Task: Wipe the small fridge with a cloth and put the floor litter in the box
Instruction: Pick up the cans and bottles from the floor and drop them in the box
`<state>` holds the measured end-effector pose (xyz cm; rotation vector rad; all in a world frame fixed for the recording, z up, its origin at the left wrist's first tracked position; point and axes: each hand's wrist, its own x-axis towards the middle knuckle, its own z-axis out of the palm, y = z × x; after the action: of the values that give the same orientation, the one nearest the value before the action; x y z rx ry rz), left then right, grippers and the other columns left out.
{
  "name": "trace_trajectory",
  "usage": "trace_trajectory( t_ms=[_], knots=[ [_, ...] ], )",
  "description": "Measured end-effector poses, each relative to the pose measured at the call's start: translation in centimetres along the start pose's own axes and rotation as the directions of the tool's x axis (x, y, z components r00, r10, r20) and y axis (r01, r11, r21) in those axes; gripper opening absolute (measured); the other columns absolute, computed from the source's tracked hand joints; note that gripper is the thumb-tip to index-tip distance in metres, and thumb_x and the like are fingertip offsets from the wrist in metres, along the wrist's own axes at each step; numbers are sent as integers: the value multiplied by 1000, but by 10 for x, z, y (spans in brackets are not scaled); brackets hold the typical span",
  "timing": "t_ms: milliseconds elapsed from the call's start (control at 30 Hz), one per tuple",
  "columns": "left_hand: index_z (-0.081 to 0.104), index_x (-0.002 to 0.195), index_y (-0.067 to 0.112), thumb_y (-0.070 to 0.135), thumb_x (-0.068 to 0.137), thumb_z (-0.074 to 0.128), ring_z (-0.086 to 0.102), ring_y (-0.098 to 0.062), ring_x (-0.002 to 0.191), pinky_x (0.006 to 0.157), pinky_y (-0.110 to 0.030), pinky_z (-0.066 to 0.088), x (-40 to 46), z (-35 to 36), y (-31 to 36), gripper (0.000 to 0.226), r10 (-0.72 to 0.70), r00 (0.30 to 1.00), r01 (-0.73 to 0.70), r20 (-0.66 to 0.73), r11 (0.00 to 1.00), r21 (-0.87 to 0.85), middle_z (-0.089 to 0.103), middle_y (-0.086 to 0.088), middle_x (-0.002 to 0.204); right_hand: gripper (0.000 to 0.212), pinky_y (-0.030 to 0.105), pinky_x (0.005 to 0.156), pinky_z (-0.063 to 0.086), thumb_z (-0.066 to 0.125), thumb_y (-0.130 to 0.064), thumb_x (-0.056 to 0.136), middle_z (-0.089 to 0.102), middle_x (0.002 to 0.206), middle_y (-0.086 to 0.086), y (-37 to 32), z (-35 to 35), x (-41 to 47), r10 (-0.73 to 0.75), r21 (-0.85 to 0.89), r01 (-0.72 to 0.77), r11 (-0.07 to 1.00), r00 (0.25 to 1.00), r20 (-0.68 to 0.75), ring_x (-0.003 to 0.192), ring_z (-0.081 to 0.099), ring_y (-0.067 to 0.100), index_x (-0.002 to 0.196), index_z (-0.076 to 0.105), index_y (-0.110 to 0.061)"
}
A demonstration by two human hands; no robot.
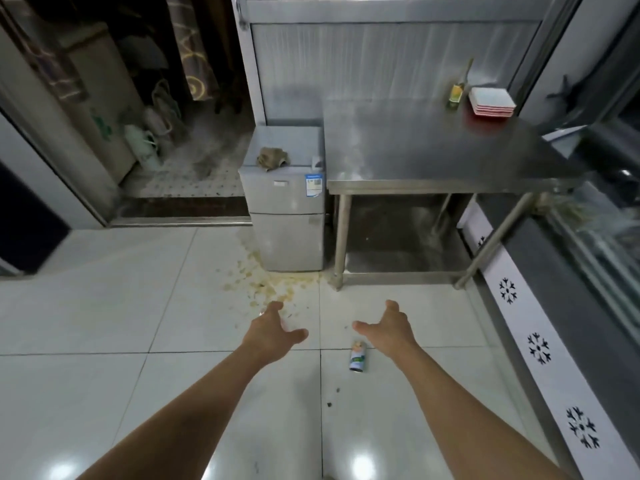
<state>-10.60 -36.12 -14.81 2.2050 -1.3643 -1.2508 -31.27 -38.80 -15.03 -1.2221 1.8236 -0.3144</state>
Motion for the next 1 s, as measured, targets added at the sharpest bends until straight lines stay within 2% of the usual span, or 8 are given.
trace_trajectory(
  t_ms=[67, 200, 267, 333, 400, 467, 700, 1000],
  knots=[
    [29, 141, 19, 37, 78, 71, 48, -27, 121, 99, -37, 45, 29, -3, 6, 78, -6, 1000, 5, 23, 1000, 16, 44, -11, 138, 86, 25, 78, 37, 67, -35, 83, 30, 144, 14, -4, 3, 24, 34, 12, -34, 999, 999, -6, 123, 46, 28, 147, 14, -9],
    [28, 142, 17, 38, 80, 69, 50, -27, 120, 100, -34, 42, 91, -7, 17, 77, 9, 995, -14, 99, 999, 50, 53, -7, 127, 85, 24, 82, 40, 68, -32, 84, 30, 144, 15, -9, 10, 69, 113, 19, -113, 993, 993, -27, 125, 45, 28, 146, 15, -8],
    [27, 142, 14, 38, 82, 68, 50, -25, 120, 99, -32, 37, 122, -6, 21, 76, 21, 987, -34, 158, 997, 75, 59, -9, 124, 84, 17, 67, 42, 68, -28, 83, 32, 142, 15, -10, 17, 90, 159, 41, -158, 987, 986, -40, 121, 48, 27, 146, 16, -8],
    [29, 140, 13, 37, 82, 68, 52, -27, 118, 102, -35, 38, 154, -6, 25, 74, 34, 980, -57, 197, 992, 112, 60, -14, 123, 82, 13, 61, 39, 69, -27, 82, 36, 139, 15, -12, 27, 112, 200, 61, -196, 979, 978, -58, 113, 52, 25, 144, 19, -8],
    [31, 139, 14, 38, 80, 69, 53, -30, 116, 102, -42, 40, 194, -5, 29, 74, 48, 971, -90, 235, 982, 168, 57, -14, 125, 82, 15, 68, 41, 71, -28, 80, 38, 137, 16, -15, 41, 139, 254, 84, -247, 965, 964, -81, 103, 55, 23, 142, 22, -7],
    [32, 139, 16, 39, 79, 70, 55, -31, 114, 100, -44, 43, 231, -1, 31, 75, 55, 956, -123, 289, 967, 224, 55, -12, 128, 85, 24, 82, 40, 72, -29, 78, 38, 136, 18, -14, 57, 162, 309, 99, -300, 949, 947, -88, 116, 49, 28, 142, 22, -5],
    [32, 138, 18, 42, 78, 69, 56, -31, 114, 96, -45, 46, 339, 46, 15, 75, 52, 922, -192, 384, 922, 337, 51, -10, 134, 80, 27, 89, 37, 69, -27, 80, 37, 137, 18, 25, 111, 238, 435, 156, -420, 894, 898, -74, 125, 42, 29, 142, 23, -6],
    [30, 139, 13, 39, 78, 70, 51, -29, 119, 97, -42, 45, 449, 184, -69, 76, -33, 885, -178, 465, 898, 401, 52, -11, 132, 80, 30, 92, 38, 70, -28, 78, 39, 135, 16, 142, 204, 356, 529, 201, -509, 837, 846, -59, 123, 43, 29, 141, 25, -8]
  ],
)
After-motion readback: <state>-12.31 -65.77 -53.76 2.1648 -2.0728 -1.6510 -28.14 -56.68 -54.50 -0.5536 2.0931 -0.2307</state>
